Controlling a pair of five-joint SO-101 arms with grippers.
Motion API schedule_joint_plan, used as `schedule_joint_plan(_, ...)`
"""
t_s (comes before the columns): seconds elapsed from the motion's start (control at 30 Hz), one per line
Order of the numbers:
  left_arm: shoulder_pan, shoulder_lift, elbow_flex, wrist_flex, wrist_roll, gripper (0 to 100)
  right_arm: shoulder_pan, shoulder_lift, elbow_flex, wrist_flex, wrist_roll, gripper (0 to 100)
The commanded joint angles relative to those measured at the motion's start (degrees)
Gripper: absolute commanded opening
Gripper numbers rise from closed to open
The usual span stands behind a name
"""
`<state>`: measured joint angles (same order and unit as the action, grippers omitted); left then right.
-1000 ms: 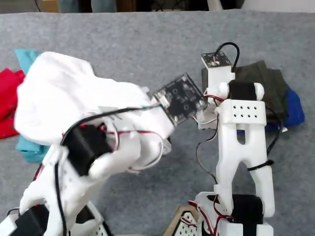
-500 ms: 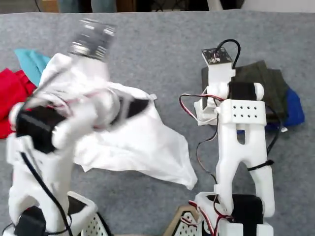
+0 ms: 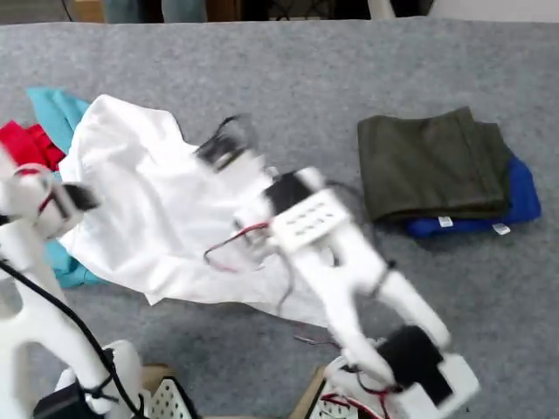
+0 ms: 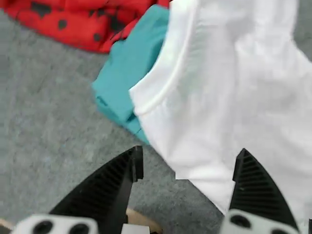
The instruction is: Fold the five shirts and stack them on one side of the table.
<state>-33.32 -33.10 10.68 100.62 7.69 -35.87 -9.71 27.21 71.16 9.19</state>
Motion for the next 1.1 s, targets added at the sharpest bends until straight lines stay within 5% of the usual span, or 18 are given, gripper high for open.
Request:
schedule_joint_plan(0.0,-8.3,-1.2,4.0,-1.4,0.4,31,-5.0,7.0,1.3,-12.3,-0.5,27.9)
schedule_joint_plan(0.2,-20.2,-1.2,8.5,-7.0,0.3,31,-5.7,20.4,-0.1,-18.7,-0.5,26.5)
schedule_joint_plan(0.4,-22.8,-1.2,8.9,-7.7,0.3,31,-5.6,25.6,-1.9,-18.7,-1.5,0.8)
schedule_joint_plan(0.67,-22.9,-0.7,9.0,-8.1,-4.4,31,-6.0,16.4,-2.8,-9.7,-4.4,1.5)
schedule_joint_plan(0.87,-23.0,-0.7,16.1,-20.8,-8.5,31,-5.9,5.7,-7.8,0.9,-4.4,1.5)
schedule_joint_plan(1.07,-24.5,-0.6,18.0,-19.8,-12.9,31,-6.0,-4.2,-18.0,9.8,-4.5,1.5)
